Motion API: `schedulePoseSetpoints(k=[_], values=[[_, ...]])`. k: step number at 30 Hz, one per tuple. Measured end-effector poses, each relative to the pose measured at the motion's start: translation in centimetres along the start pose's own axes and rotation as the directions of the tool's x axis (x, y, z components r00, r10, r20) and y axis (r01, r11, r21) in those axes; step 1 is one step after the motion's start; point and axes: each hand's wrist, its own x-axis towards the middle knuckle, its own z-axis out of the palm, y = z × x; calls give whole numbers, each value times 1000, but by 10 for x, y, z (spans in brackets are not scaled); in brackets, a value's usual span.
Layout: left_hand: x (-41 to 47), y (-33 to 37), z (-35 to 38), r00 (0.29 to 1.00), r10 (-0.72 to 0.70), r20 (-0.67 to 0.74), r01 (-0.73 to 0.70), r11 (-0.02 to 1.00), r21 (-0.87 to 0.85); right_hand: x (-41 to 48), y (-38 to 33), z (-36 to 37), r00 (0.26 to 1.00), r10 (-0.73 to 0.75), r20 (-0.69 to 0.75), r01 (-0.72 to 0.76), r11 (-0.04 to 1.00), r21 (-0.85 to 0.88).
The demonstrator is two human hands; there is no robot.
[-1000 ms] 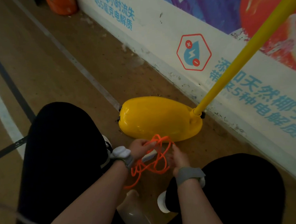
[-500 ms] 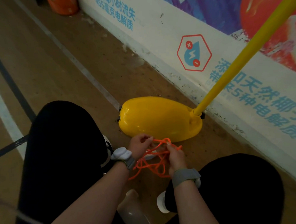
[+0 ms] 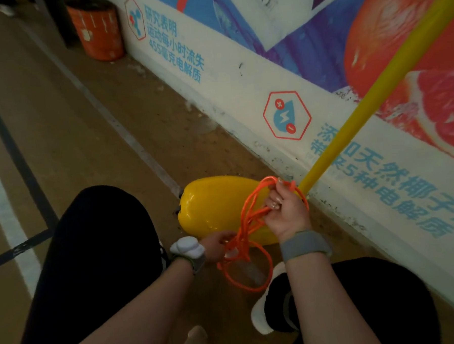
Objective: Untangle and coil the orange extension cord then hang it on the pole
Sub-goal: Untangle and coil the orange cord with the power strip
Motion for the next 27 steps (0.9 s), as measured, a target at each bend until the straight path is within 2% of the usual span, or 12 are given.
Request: schedulePoseSetpoints(k=[3, 6, 7, 10, 13, 15, 17, 19, 20, 22, 24, 27], values=[[13, 34, -37, 998, 47, 52, -54, 989, 140, 22, -24, 20, 992, 7, 124, -7, 1000, 2], [23, 68, -60, 997, 21, 73, -37, 976, 216, 44, -39, 26, 988, 57, 140, -65, 996, 55], [29, 78, -66, 998, 10, 66, -22, 983, 182, 56, -45, 28, 988, 73, 136, -85, 993, 87], [56, 93, -83, 997, -33, 63, 39, 995, -95, 91, -66, 38, 982, 123, 144, -149, 971, 187], [91, 98, -92, 988, -70, 140, 89, 987, -137, 123, -82, 33, 970, 198, 142, -228, 942, 246], [112, 100, -91, 987, -67, 147, 89, 985, -151, 140, -87, 28, 975, 198, 97, -215, 950, 225], [123, 102, -85, 993, -71, 97, 81, 992, -96, 145, -93, 28, 988, 153, 11, -153, 986, 64], [128, 105, -78, 994, -83, 65, 86, 996, -34, 143, -100, 32, 991, 130, -13, -130, 972, -198], [131, 104, -77, 995, -92, 45, 95, 994, -60, 141, -102, 34, 993, 116, -8, -112, 939, -325], [132, 111, -80, 995, -84, 45, 92, 963, -254, 139, -104, 34, 1000, 27, -14, -30, 847, -530], [137, 117, -88, 996, -78, 34, 85, 896, -435, 139, -98, 33, 998, -60, 2, 44, 710, -702], [145, 119, -99, 990, -119, -71, 59, 825, -561, 143, -76, 30, 996, -13, 87, 86, 335, -938]])
